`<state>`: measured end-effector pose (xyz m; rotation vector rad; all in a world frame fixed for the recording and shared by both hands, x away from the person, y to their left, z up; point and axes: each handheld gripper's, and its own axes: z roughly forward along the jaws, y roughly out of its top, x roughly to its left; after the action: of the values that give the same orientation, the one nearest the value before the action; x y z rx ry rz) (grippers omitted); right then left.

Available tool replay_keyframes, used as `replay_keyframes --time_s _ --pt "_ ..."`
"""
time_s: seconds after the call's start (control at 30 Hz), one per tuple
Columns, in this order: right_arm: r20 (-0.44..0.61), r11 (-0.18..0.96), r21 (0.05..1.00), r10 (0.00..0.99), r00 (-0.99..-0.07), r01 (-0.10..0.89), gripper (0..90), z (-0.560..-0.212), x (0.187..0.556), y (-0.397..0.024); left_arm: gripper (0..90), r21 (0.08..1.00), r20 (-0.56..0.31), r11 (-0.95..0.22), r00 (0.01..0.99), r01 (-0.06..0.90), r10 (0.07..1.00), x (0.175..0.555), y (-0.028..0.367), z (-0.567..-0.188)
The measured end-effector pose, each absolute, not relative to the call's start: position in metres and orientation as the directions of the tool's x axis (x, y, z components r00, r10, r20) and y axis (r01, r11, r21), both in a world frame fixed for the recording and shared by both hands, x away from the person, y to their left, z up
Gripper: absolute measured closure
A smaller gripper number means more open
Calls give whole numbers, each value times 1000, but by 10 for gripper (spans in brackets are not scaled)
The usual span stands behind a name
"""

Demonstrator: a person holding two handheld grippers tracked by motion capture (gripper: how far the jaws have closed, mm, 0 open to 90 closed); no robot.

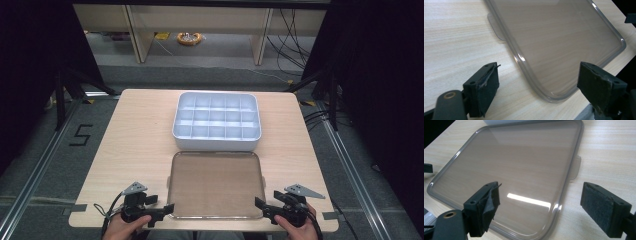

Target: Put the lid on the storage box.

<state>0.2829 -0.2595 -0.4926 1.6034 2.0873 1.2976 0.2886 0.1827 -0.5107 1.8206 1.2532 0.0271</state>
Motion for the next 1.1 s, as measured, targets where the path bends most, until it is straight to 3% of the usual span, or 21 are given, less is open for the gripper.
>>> replay_keyframes --time_s 0.17,0.4,0.47,0.53,0.57,0.73,0.77,0.8,0.87,1.0,1.07,1.1 --pt "372 -17 701 862 -344 713 178 -491 281 -259 204 670 -443 -92 496 737 747 286 180 -510" --pt "397 -25 704 842 -365 710 203 -495 285 -262 258 665 -448 -105 507 739 737 284 174 -512" --pt "443 -62 672 832 -333 738 211 -495 283 -260 291 666 -450 -97 502 740 738 284 173 -513" --pt "433 -41 686 825 -363 727 217 -497 286 -264 306 663 -450 -97 499 742 741 285 172 -513" --pt "457 -71 656 830 -321 751 225 -497 285 -261 330 664 -447 -99 500 741 742 285 172 -513" --pt "441 -47 666 830 -342 744 242 -502 289 -263 391 676 -427 -102 501 730 753 288 172 -514" --pt "473 -79 629 828 -300 774 243 -499 287 -261 410 675 -429 -98 497 731 754 290 172 -515" --pt "452 -46 658 822 -346 751 243 -503 290 -264 420 670 -433 -88 486 737 759 292 172 -516" --pt "440 -37 663 827 -350 747 245 -505 293 -264 444 665 -428 -91 477 742 768 293 173 -517" --pt "499 -102 610 820 -281 786 248 -505 294 -261 458 666 -425 -82 467 741 775 296 174 -518" --pt "479 -81 636 821 -311 767 254 -509 298 -265 468 664 -418 -84 461 743 783 298 173 -518" --pt "508 -118 604 819 -266 788 257 -509 297 -263 468 665 -425 -73 457 743 781 299 171 -518"
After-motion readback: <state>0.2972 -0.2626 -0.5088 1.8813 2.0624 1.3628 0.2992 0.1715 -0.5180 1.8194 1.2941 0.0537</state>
